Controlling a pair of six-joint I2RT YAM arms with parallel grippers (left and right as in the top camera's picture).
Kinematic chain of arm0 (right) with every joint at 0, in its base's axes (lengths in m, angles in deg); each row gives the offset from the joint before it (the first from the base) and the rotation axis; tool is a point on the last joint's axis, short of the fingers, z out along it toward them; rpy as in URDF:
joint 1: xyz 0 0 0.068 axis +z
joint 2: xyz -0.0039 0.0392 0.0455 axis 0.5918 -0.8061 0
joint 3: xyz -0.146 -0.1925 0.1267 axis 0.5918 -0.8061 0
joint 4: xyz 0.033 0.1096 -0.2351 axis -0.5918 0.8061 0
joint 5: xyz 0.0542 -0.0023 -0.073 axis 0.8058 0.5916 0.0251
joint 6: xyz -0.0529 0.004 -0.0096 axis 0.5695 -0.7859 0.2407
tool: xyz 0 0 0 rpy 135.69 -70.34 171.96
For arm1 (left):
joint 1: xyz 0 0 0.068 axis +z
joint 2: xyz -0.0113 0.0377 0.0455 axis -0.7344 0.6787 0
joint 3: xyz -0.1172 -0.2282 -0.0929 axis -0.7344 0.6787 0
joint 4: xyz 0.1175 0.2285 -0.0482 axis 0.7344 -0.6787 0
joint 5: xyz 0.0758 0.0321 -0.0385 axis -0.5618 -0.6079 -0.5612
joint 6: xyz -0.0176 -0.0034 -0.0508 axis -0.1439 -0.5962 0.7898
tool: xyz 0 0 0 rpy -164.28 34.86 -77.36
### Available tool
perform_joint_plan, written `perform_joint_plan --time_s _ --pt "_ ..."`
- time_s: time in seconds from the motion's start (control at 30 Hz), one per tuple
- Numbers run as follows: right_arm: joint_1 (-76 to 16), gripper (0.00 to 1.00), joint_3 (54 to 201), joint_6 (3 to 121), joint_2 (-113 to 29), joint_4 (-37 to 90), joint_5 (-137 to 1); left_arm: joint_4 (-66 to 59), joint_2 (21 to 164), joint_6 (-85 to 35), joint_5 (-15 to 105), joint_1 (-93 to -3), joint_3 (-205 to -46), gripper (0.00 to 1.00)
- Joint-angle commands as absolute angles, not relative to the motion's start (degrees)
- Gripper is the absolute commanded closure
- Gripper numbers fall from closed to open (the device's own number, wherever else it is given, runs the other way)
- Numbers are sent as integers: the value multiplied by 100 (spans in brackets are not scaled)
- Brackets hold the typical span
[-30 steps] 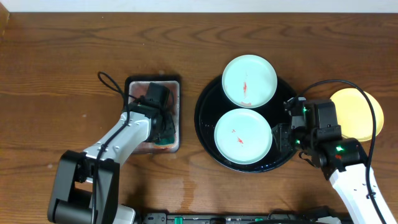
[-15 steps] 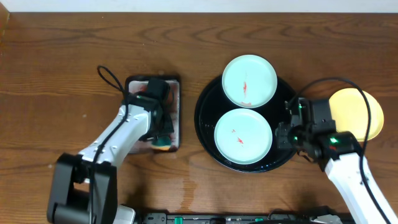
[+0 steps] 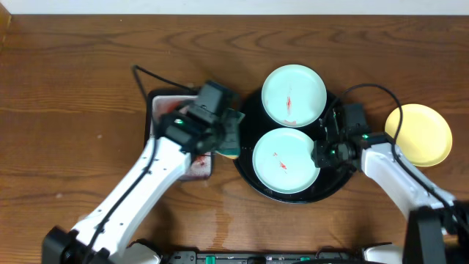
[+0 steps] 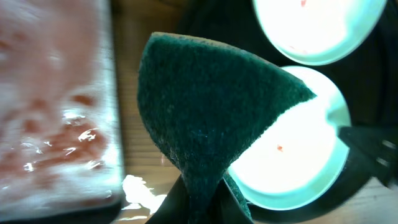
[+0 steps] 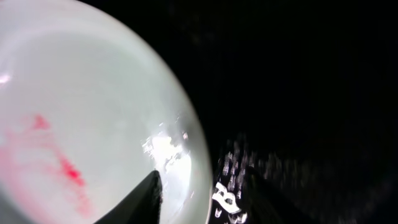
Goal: Clean dirty plates on tray and stack at the side
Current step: 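Grasp the green sponge in the basin with the left gripper, then scrub the lower blue-green plate with the sponge in left gripper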
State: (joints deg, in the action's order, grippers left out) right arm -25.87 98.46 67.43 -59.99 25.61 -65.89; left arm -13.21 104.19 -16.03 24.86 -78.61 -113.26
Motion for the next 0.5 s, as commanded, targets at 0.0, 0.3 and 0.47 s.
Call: perform_joint_plan --time_s 0.0,0.3,0.47 --pt "-2832 70 9894 6900 -6399 2415 -6384 -1153 10756 -1052 2602 -8180 -11381 93" --pt "-3260 99 9894 7090 -6707 2288 -5566 97 11718 -807 3262 -9004 -11381 92" --pt "-3252 99 9892 7080 -6707 2380 -5767 854 12467 -239 3494 -9373 -11381 93"
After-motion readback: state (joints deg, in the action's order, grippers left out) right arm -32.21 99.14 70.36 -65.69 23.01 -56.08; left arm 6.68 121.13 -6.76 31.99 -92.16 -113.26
